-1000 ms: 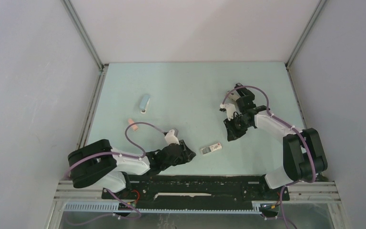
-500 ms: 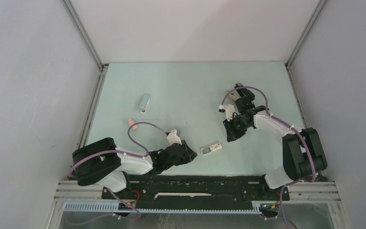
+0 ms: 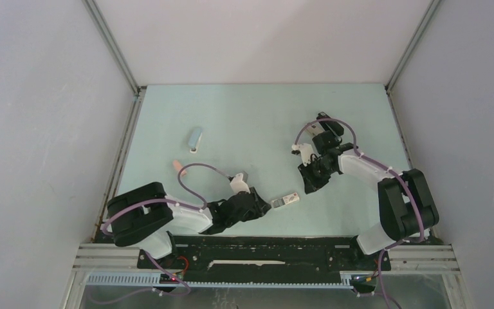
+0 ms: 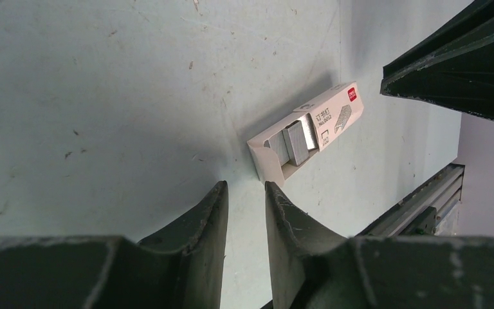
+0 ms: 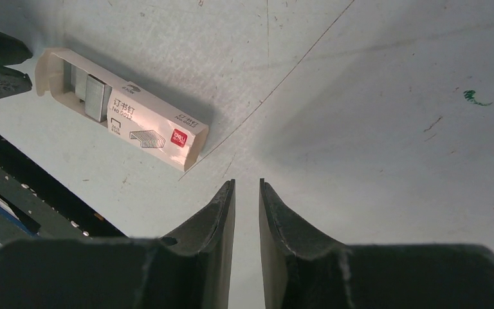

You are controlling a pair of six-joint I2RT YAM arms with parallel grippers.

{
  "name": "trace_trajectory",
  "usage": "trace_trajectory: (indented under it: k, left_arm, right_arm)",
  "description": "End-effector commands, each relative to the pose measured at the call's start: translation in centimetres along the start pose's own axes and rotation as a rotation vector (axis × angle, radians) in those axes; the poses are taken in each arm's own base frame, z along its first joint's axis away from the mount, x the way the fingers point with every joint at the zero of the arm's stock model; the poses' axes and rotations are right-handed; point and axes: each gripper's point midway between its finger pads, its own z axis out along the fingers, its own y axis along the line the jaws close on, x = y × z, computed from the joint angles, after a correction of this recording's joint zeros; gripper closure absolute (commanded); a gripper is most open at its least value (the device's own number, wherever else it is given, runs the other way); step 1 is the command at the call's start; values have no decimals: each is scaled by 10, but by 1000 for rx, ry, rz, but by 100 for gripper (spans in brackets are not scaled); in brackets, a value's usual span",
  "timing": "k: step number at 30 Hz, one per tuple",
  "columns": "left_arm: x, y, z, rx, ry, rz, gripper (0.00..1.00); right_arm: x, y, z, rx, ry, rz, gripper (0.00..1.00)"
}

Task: Unload the staples from the stapler
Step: Close the staple box at the center of the board.

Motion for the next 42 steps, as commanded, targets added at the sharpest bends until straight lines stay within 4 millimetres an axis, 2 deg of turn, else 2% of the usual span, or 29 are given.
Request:
trace_trajectory:
  k: [1, 14, 28, 42]
  left_arm:
    - [-5, -23, 6, 47, -15, -28, 66]
    - [-3, -22, 18, 8, -8, -33, 67]
    - [-2, -20, 23, -15, -3, -21, 75]
    - [-1, -23, 23, -6, 6, -18, 76]
  right_arm:
    - [-12, 0, -2, 15, -16, -22, 72]
    - [-10, 2, 2, 14, -2, -29, 72]
    - [-11, 3, 6, 32, 8, -50, 72]
    - [-12, 7, 18, 74, 46, -89, 72]
